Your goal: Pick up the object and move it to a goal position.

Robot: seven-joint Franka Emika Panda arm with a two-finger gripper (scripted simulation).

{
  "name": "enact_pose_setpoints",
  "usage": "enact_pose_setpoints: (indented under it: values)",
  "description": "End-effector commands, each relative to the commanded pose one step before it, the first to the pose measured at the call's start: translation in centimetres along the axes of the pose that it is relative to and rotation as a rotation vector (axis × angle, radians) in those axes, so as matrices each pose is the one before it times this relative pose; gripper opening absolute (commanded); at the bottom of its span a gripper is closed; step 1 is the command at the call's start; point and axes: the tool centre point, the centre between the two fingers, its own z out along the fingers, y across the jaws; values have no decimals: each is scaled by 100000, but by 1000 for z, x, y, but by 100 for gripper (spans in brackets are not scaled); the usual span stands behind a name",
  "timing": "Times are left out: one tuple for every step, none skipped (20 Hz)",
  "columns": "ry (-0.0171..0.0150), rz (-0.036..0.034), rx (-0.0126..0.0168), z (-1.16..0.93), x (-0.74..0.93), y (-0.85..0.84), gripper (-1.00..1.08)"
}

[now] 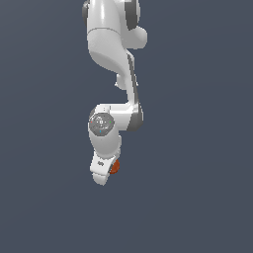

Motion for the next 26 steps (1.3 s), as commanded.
enact_pose_setpoints:
  values:
    - [54, -66, -210, -301, -1079, 1540, -100]
    - [0, 0, 0, -60, -400, 546, -100]
    - [0, 0, 0, -58, -385, 529, -100]
    - [0, 0, 0, -56, -371, 512, -100]
    - [-16, -6, 46, -19, -351, 497, -100]
    - [0, 0, 0, -52, -342, 479, -100]
    - [0, 0, 0, -49, -327, 462, -100]
    - [0, 0, 0, -45, -301, 429, -100]
    - [0, 0, 0, -41, -273, 393, -100]
    - [0, 0, 0, -37, -248, 359, -100]
    - [0, 0, 0, -34, -224, 327, -100]
    - [0, 0, 0, -30, -202, 298, -100]
    - [0, 0, 0, -27, -181, 270, -100]
    - [0, 0, 0, -24, -161, 243, -100]
    - [0, 0, 0, -21, -143, 219, -100]
    - [0, 0, 0, -19, -126, 195, -100]
    - [0, 0, 0, -16, -110, 173, -100]
    - [0, 0, 0, -14, -95, 152, -100]
    - [0, 0, 0, -12, -82, 132, -100]
    - [0, 0, 0, -10, -69, 112, -100]
    - [0, 0, 0, -8, -57, 94, -100]
    - [0, 0, 0, -7, -45, 76, -100]
    - [0, 0, 0, -5, -35, 58, -100]
    - [0, 0, 0, -4, -24, 41, -100]
    - [0, 0, 0, -2, -15, 25, -100]
    - [0, 0, 0, -1, -5, 8, -100]
